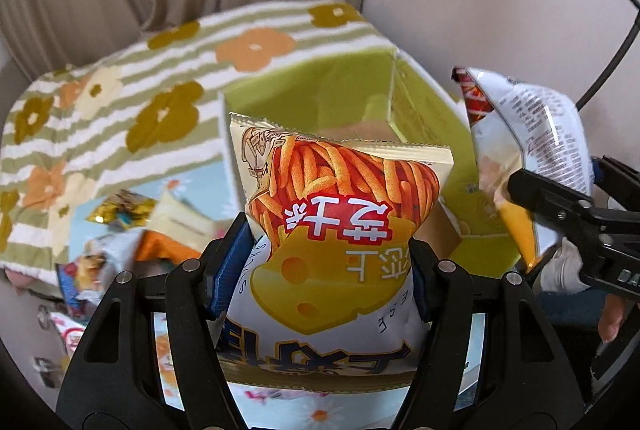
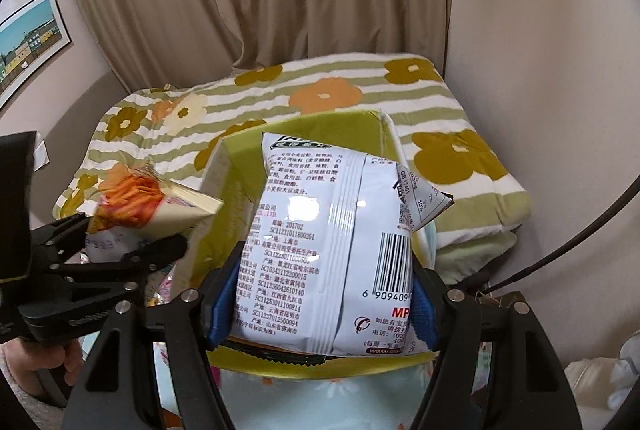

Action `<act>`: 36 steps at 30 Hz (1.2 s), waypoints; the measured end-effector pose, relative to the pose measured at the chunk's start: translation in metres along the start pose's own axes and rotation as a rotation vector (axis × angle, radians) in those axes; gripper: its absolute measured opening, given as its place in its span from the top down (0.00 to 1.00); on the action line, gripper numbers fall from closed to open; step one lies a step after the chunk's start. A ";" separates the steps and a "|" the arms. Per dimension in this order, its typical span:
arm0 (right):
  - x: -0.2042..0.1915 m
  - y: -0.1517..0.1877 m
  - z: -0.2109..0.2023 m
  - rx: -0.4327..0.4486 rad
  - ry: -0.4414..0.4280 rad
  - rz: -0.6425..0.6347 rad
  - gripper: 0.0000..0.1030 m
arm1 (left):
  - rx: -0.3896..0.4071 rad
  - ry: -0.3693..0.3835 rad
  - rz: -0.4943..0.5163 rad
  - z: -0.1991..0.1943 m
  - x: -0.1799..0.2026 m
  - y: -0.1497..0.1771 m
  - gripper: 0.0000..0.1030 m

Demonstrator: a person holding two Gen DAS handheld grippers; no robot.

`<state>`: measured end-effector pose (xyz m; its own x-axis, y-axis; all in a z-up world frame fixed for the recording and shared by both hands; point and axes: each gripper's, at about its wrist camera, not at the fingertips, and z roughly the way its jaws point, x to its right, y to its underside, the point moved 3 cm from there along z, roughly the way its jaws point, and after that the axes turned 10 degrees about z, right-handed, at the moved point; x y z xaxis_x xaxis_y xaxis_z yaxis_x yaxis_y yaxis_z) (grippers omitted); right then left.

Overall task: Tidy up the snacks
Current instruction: 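Carry both bags over the cardboard box with the left and right tools, then open both tools to drop the two bags into the box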

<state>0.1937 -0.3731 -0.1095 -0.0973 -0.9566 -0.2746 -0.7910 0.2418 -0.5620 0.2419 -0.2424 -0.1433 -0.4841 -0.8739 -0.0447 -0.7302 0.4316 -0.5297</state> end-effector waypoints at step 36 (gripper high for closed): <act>0.021 0.019 0.047 -0.077 0.044 -0.003 0.01 | -0.064 -0.020 -0.081 0.004 -0.023 0.036 0.01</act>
<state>0.2052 -0.3810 -0.1623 -0.1199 -0.9638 -0.2380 -0.8355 0.2275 -0.5002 0.2282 -0.2079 -0.1648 -0.4133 -0.9103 -0.0213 -0.7959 0.3725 -0.4772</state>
